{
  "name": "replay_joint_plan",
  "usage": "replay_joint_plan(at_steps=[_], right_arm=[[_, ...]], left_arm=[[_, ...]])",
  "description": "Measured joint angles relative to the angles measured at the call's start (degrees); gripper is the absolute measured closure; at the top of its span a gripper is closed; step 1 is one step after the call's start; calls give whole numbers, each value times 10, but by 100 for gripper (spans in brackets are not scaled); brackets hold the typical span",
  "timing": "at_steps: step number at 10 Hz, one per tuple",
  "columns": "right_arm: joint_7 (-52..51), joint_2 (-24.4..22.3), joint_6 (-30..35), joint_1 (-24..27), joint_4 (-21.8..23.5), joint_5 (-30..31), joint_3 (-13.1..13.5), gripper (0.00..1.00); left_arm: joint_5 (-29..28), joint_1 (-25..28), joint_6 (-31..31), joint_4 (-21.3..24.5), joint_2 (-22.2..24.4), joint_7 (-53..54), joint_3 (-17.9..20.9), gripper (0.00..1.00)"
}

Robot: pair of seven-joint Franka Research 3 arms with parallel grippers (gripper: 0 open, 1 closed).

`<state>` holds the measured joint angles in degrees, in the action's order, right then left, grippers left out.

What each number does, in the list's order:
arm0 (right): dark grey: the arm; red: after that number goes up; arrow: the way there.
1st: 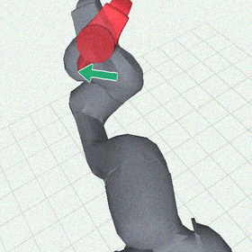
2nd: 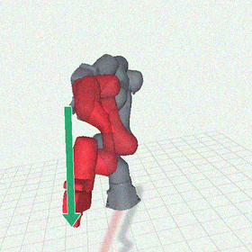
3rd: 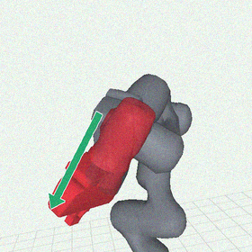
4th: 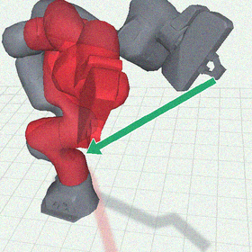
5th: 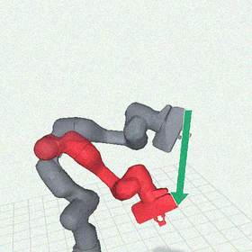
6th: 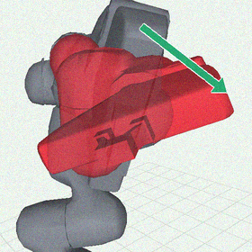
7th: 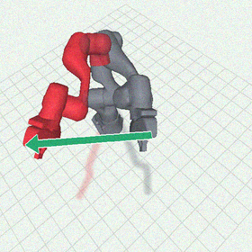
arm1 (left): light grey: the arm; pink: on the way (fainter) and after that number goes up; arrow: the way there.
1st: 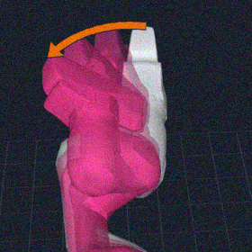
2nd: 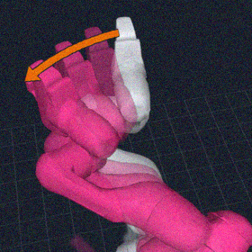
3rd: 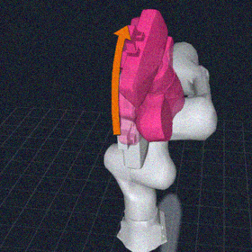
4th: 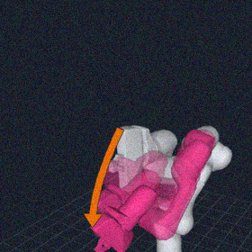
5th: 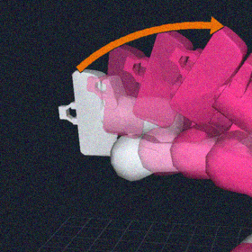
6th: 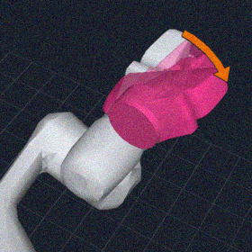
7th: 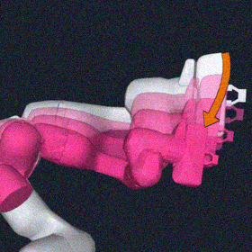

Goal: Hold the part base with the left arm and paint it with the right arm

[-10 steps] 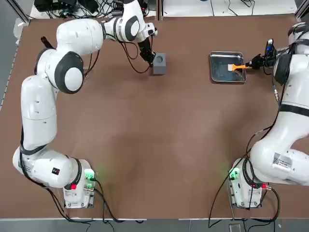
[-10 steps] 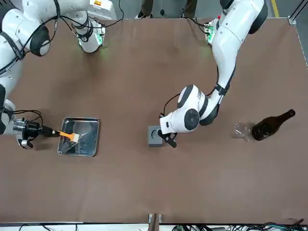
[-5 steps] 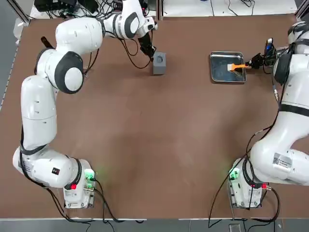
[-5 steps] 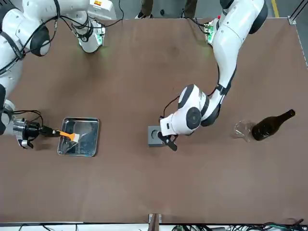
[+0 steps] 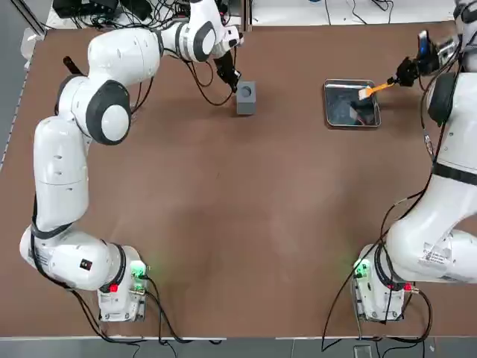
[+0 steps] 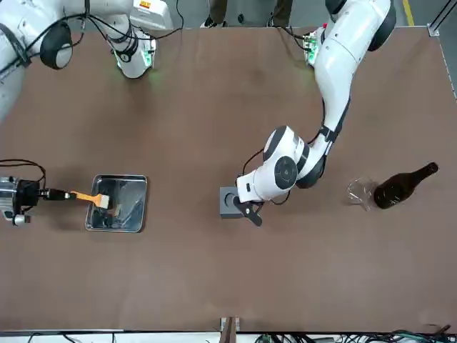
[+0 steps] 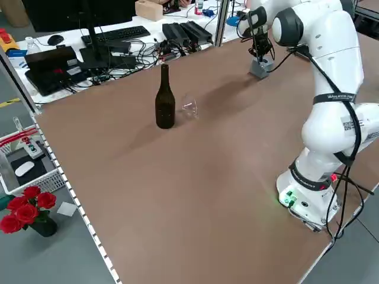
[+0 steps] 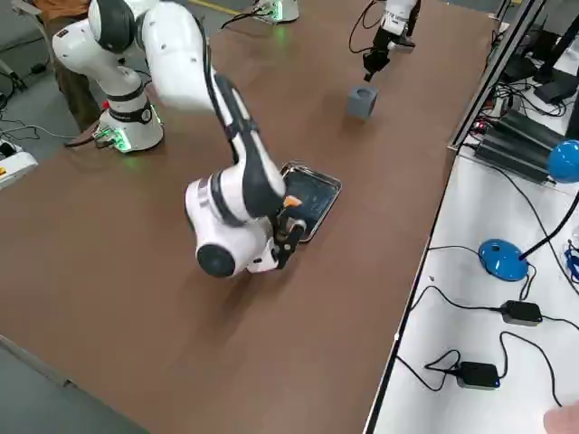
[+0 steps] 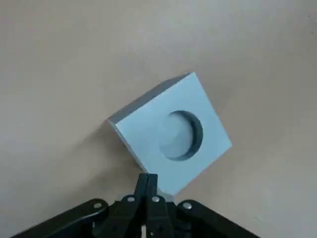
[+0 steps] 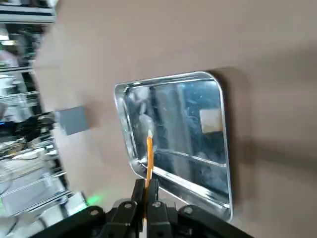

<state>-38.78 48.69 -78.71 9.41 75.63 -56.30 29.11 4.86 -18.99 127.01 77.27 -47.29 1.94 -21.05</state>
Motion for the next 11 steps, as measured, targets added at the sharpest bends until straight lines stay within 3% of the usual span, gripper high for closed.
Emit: replay_joint_plan(at_steps=[2, 5, 7, 8, 9, 11], right_arm=[[67, -54, -64, -27, 0, 98, -27, 96], [206, -130, -167, -33, 19, 289, -155, 96], [265, -172, -266, -38, 87, 412, -233, 96], [294, -186, -317, -39, 134, 462, -260, 96], [322, -192, -346, -41, 170, 500, -276, 96], [359, -195, -352, -49, 194, 564, -284, 96]], left_arm=[[0, -10, 15, 0, -6, 3, 9, 98], [0, -14, 24, 0, -8, 3, 13, 98], [0, -18, 27, 0, -9, 3, 18, 98], [0, -18, 27, 0, -9, 3, 19, 98], [0, -18, 27, 0, -9, 3, 19, 98], [0, -18, 28, 0, -9, 3, 19, 98]])
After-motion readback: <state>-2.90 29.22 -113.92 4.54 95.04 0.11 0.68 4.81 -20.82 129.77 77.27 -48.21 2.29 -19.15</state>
